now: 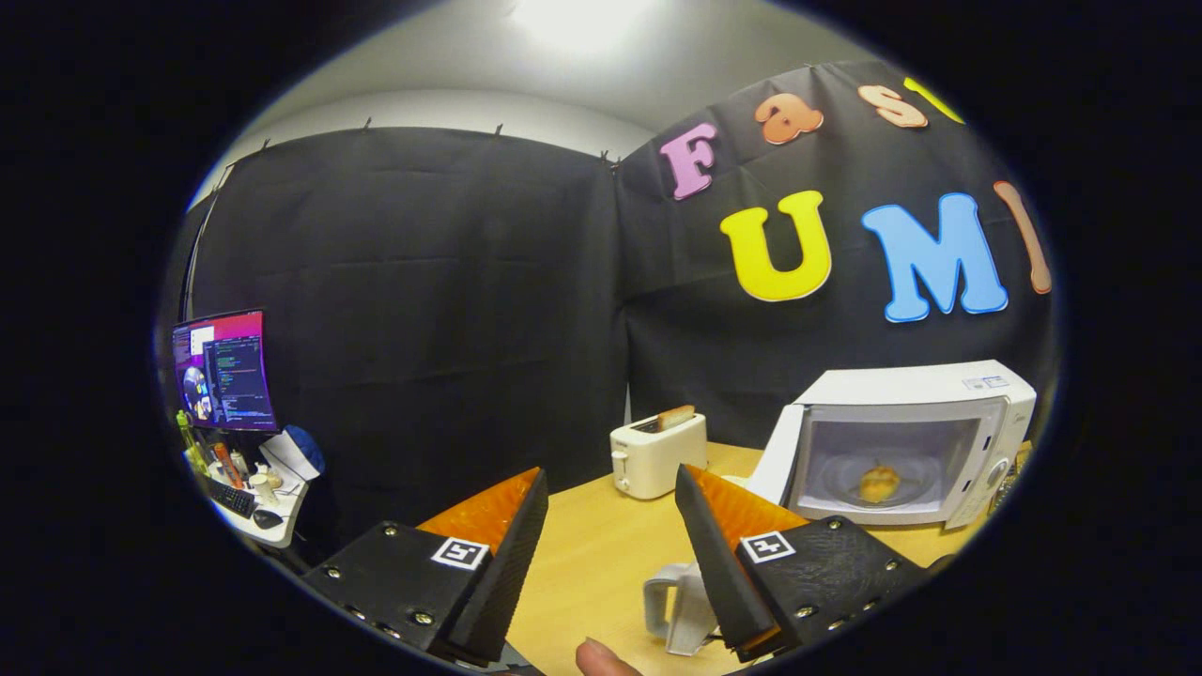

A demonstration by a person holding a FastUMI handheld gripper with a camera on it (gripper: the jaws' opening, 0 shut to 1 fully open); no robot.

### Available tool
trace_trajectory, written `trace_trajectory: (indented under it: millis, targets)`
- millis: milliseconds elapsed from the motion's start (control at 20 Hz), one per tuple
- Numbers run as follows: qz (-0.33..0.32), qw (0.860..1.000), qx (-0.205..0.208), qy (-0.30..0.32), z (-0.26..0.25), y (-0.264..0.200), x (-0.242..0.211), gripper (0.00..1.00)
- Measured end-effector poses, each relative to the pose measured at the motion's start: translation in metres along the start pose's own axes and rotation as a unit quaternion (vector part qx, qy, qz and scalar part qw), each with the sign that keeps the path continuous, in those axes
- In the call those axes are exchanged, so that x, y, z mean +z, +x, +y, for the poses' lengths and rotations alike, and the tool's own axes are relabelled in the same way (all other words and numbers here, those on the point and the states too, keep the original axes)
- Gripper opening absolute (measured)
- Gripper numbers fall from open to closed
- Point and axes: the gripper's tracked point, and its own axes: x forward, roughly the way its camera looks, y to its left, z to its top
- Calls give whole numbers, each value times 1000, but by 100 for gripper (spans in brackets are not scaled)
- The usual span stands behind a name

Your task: Open the microwave, put the food inside, and close the microwave door.

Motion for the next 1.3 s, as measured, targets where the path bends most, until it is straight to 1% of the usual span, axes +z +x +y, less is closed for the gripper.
trace_trajectory:
  millis: [100,150,350,400,450,500,550,600,650,700,750,800,950,1150,1300]
  targets:
    - [-4,1000,14,-10,20,4,-13,82]
    - [-6,1000,12,-15,24,7,-21,82]
    - [19,999,17,-39,36,22,-68,82]
    - [30,999,15,-40,36,25,-79,76]
    - [36,999,-1,-40,30,27,-88,66]
    - [38,998,-29,-44,16,29,-95,61]
    - [38,996,-63,-49,-1,30,-97,48]
    - [43,995,-82,-48,-14,34,-103,38]
    - [48,995,-76,-39,-17,35,-107,25]
    - [53,995,-83,-34,-19,38,-113,20]
    - [54,995,-82,-31,-23,26,-109,9]
    - [52,994,-91,-38,-29,26,-111,5]
    - [43,988,-135,-66,-57,12,-106,5]
    - [56,983,-165,-52,-98,-11,-108,5]
    - [57,976,-203,-50,-139,-30,-103,5]
